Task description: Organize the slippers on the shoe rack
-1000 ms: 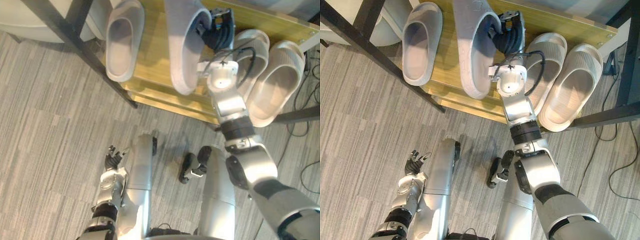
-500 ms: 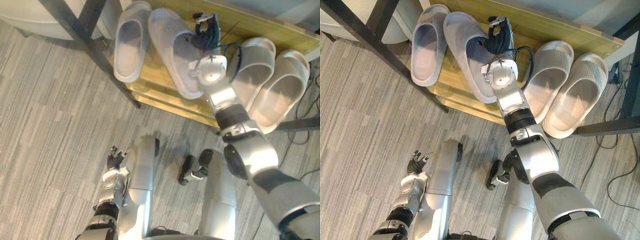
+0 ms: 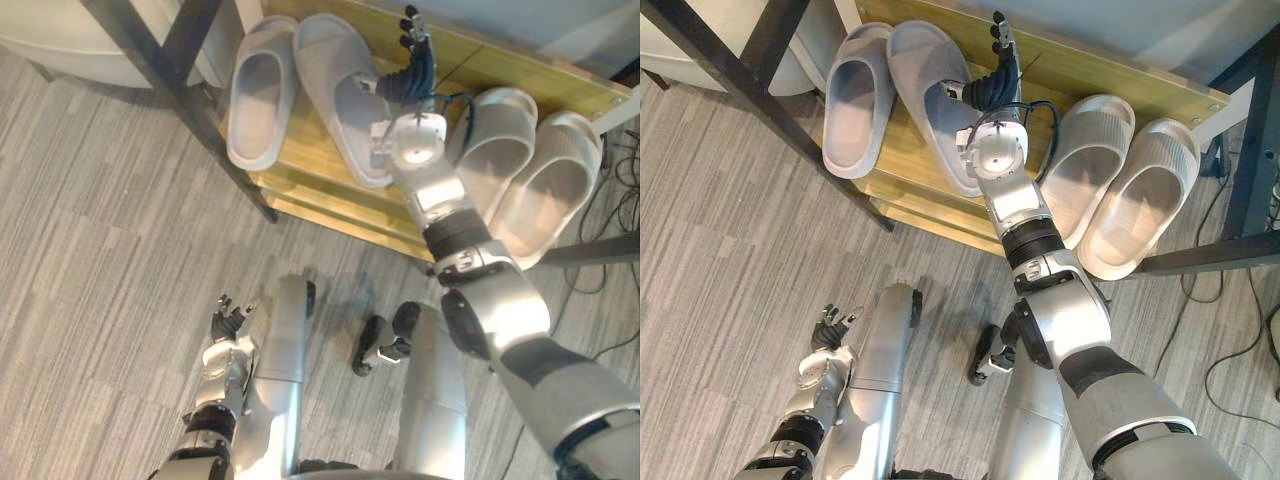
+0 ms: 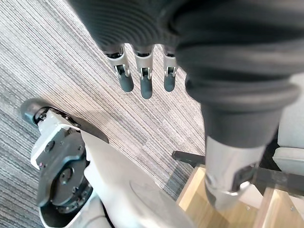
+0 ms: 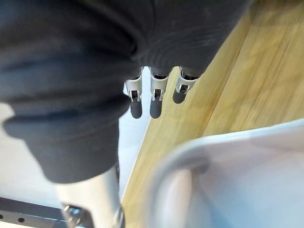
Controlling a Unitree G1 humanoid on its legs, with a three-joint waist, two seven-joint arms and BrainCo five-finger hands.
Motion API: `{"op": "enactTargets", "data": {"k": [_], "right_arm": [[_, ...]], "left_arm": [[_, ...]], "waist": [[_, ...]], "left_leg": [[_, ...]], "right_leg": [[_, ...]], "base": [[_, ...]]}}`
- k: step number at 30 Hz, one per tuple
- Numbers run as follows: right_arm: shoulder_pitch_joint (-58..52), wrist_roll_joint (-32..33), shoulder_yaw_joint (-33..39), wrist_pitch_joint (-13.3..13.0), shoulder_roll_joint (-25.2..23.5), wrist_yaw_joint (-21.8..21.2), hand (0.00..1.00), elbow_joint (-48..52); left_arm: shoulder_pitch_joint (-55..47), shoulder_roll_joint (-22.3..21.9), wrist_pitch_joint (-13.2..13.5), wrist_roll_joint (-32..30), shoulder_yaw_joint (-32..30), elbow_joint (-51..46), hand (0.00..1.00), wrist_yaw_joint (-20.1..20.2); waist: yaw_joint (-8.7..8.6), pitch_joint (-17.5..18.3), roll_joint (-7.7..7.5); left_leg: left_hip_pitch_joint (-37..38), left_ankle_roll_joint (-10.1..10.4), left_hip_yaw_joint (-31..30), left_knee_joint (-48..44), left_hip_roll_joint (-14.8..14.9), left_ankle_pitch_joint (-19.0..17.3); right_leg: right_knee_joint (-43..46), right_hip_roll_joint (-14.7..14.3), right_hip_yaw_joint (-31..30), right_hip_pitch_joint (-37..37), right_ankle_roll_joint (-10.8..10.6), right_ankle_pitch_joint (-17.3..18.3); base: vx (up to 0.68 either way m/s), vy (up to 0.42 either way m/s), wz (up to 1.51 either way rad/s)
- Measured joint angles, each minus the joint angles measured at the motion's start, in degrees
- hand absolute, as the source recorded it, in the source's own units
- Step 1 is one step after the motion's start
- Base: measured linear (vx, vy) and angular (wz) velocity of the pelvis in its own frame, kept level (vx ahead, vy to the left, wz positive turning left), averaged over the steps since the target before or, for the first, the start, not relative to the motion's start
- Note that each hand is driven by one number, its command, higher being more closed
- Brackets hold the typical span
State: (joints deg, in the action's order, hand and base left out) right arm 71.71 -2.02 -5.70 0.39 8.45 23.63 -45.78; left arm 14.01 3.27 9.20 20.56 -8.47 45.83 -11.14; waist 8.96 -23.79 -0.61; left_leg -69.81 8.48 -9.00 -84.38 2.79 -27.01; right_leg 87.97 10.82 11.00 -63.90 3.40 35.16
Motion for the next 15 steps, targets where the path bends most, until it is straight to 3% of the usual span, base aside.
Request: {"op": "enactTargets", "data": {"k": [8, 15], "right_arm": [[-0.64, 1.06, 0.41, -0.15, -1.56, -0.58, 0.00, 1.24], [-8.04, 7.62, 1.26, -1.74, -4.13, -0.74, 0.00, 8.52]], "left_arm": [[-0.09, 0.02, -0.02, 0.04, -0.62, 0.00, 0.00, 0.01], [-0.05, 0.19, -0.21, 0.07, -2.04, -0.04, 0.00, 0.03]], "waist": [[-0.35, -0.01, -0.01], [-1.14, -0.35, -1.09]], "left_leg": [[0.19, -0.09, 0.58, 0.18, 0.31, 0.04], [2.13, -0.24, 0.91, 1.59, 0.62, 0.00]], "right_leg": [[-0.21, 0.01, -0.20, 0.17, -0.07, -0.01], [-1.43, -0.14, -0.20, 1.92, -0.32, 0.10]], "base": [[0.00, 0.000, 0.00], [0.00, -0.037, -0.01]]}}
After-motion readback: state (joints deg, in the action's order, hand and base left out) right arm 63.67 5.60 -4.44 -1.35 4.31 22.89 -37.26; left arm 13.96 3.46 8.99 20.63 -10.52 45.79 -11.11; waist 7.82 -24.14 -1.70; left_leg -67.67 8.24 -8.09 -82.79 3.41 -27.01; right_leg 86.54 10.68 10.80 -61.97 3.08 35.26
